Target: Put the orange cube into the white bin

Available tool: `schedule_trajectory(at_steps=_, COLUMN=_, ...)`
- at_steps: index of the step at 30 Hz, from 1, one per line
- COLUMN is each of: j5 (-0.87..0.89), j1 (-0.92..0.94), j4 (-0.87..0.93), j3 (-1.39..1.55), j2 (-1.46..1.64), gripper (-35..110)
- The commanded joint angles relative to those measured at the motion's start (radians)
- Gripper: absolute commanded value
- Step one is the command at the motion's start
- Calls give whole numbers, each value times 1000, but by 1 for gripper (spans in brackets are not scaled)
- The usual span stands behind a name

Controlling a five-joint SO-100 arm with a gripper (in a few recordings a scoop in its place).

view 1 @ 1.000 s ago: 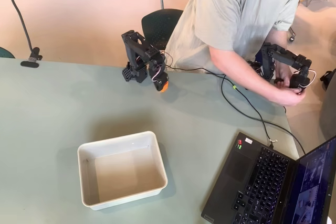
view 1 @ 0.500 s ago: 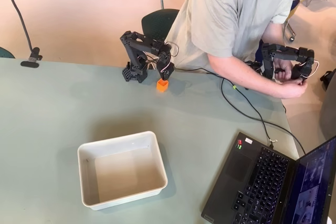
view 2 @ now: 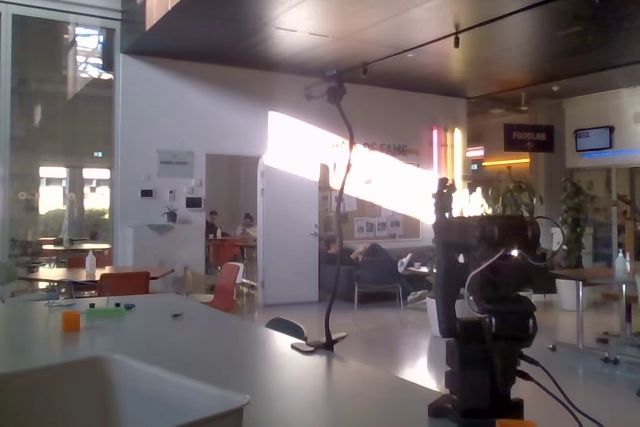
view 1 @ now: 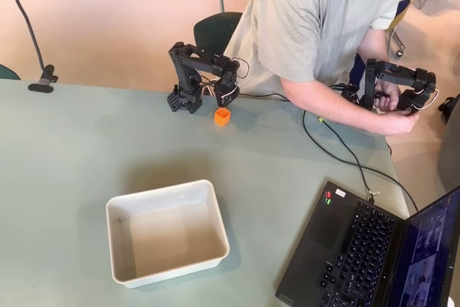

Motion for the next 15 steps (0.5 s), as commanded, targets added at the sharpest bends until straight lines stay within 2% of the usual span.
schedule_trajectory(at_steps=1, j5=2, j1=-9, j4=9, j3=-38, j2=-3, gripper=9)
schedule_trajectory(at_steps=7, j5=2, j1=-11, j4=38, j3=-38, j2=-5, gripper=27)
schedule_trajectory(at_steps=15, j5=2, j1=-52, j4=44, j3=-57, j2=-6, gripper=40)
